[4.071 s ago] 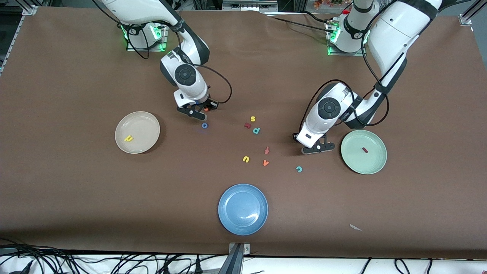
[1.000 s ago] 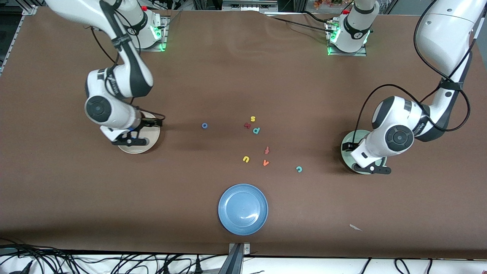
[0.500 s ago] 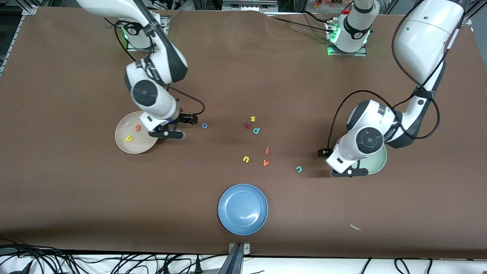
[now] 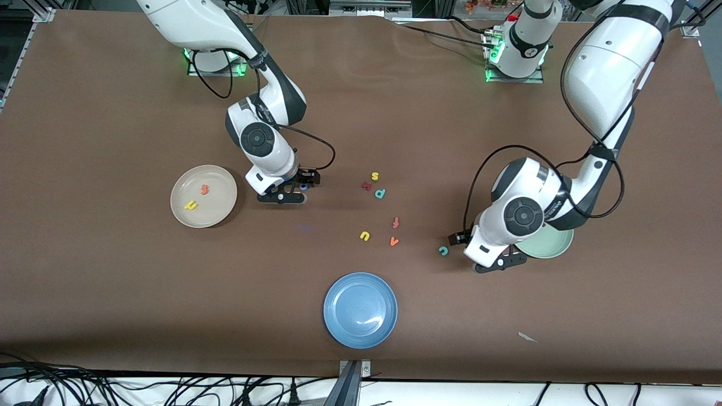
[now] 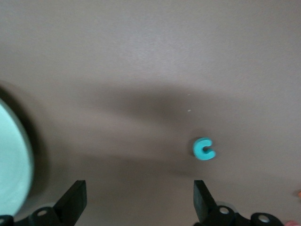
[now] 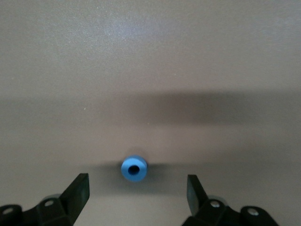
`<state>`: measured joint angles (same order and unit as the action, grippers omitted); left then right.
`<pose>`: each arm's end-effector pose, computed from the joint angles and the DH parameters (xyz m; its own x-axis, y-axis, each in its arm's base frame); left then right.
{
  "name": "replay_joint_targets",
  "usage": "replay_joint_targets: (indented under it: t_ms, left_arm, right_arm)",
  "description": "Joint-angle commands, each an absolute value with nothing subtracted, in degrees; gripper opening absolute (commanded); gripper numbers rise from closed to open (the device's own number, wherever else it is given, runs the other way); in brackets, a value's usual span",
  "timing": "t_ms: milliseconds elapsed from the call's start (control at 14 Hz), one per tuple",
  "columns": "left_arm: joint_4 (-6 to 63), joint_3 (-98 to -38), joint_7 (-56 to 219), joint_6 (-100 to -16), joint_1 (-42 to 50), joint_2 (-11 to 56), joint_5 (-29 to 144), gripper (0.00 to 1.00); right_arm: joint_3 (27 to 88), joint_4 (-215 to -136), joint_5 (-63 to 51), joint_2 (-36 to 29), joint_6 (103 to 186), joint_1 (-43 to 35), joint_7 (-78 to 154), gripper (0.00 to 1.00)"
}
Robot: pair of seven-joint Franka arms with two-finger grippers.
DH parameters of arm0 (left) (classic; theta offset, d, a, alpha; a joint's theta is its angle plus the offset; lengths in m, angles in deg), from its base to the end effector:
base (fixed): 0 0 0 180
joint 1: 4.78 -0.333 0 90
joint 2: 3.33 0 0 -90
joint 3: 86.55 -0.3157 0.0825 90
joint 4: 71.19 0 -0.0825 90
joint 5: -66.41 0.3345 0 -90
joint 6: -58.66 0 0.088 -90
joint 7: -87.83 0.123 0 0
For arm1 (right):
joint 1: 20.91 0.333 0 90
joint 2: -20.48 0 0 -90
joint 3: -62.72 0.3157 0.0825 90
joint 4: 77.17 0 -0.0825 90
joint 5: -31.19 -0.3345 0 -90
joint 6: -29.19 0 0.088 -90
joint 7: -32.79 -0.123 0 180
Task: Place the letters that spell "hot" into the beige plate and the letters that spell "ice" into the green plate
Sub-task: 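Grasp the blue o with the right gripper while the left gripper grasps the teal c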
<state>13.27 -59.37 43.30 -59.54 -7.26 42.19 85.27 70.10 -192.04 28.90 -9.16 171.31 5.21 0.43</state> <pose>0.6296 -0.2043 0.2442 0.9542 0.2734 -0.1214 0.2717 -0.9619 -0.0308 0.4785 0.3143 0.2179 0.9964 -0.0254 -0.0806 -0.0297 -0.9982 -0.0516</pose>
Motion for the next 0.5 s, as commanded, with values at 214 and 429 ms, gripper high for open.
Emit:
replay_joint_targets:
  t_ms: [214, 429]
  left_arm:
    - [8.5, -59.7, 35.2, -65.9, -4.3, 47.2, 84.1, 1.00]
    - [8.5, -60.0, 32.6, -67.5, -3.5, 48.2, 84.5, 1.00]
  right_arm:
    - [69.8, -193.8, 29.2, -10.2, 174.7, 6.5, 0.3, 0.80]
    - [69.8, -193.8, 29.2, -10.6, 174.7, 6.9, 0.3, 0.69]
